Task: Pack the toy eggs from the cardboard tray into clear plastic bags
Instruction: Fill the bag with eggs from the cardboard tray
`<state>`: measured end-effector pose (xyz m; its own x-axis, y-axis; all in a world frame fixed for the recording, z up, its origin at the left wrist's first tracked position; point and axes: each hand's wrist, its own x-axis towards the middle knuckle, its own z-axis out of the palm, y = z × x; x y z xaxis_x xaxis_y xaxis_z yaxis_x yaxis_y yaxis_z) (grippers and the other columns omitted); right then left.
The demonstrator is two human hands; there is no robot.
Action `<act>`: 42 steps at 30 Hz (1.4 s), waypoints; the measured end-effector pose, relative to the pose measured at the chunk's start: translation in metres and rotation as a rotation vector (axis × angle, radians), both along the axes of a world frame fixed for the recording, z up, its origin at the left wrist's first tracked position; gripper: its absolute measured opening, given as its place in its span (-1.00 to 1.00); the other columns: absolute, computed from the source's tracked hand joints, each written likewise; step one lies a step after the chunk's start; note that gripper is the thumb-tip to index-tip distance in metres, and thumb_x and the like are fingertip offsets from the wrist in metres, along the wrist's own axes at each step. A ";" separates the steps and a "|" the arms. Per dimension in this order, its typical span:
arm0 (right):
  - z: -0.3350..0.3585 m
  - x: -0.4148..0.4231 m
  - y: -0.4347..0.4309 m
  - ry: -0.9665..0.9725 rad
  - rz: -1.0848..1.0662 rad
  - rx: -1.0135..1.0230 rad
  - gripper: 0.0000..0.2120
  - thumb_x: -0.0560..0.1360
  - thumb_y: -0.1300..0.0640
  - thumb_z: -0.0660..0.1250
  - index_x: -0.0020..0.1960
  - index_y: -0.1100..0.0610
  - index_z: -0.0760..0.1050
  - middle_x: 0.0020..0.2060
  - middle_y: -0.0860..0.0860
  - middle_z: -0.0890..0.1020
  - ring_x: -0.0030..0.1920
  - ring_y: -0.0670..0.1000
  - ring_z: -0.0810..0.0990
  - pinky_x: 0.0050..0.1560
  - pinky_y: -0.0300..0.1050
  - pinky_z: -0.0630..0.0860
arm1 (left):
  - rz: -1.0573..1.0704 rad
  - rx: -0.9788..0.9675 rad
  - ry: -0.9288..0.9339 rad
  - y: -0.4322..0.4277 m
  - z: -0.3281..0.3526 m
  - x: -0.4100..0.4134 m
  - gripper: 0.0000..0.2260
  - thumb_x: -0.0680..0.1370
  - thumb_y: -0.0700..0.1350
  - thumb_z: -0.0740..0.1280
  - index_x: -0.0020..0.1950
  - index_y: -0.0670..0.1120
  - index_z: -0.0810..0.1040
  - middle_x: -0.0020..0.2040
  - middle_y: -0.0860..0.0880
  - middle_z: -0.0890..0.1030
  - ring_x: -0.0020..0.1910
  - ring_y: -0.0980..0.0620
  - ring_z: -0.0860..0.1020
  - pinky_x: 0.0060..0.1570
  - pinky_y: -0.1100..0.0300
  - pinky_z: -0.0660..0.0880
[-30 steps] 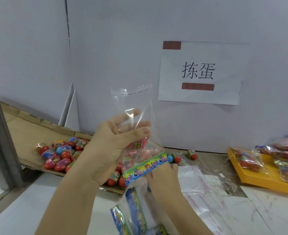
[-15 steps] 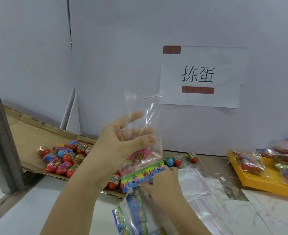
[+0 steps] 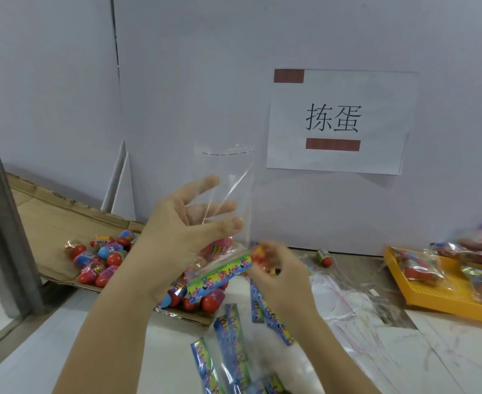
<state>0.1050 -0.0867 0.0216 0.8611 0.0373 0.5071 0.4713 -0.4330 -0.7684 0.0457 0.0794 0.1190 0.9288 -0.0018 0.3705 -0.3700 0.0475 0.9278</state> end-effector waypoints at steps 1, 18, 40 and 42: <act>0.017 -0.003 -0.003 -0.013 0.022 0.190 -0.81 0.46 0.14 0.37 -0.01 -0.13 0.51 -0.20 -0.13 0.63 -0.24 -0.17 0.56 -0.11 -0.22 0.50 | 0.008 0.034 -0.005 0.000 -0.001 0.001 -0.22 0.07 -0.01 0.54 0.29 0.12 0.47 -0.01 0.02 0.72 -0.07 0.04 0.70 -0.26 0.34 0.58; 0.133 -0.077 -0.047 -0.389 0.354 0.175 -0.76 0.42 -0.17 0.39 0.00 -0.10 0.47 -0.27 -0.14 0.64 -0.39 -0.15 0.48 -0.40 -0.28 0.39 | -0.189 0.323 -0.012 -0.016 -0.013 0.003 -0.35 0.19 0.09 0.62 0.22 0.37 0.49 0.12 0.19 0.66 0.01 0.07 0.68 -0.05 0.19 0.62; 0.133 -0.086 -0.068 -0.263 0.169 -0.272 -0.82 0.41 -0.14 0.29 0.00 -0.24 0.55 -0.10 -0.32 0.60 -0.14 -0.16 0.47 -0.14 -0.46 0.31 | -0.337 0.349 -0.048 -0.029 0.001 -0.014 -0.49 0.42 -0.17 0.49 0.29 0.23 0.53 0.07 0.00 0.70 0.04 -0.31 0.63 0.03 -0.26 0.57; 0.133 -0.087 -0.068 -0.252 0.167 -0.266 -0.83 0.43 -0.08 0.29 -0.01 -0.26 0.56 -0.11 -0.29 0.58 -0.12 -0.17 0.45 -0.13 -0.46 0.32 | -0.354 0.326 -0.033 -0.030 0.003 -0.017 -0.50 0.42 -0.16 0.49 0.29 0.21 0.53 0.08 -0.02 0.70 0.06 -0.35 0.61 0.05 -0.34 0.53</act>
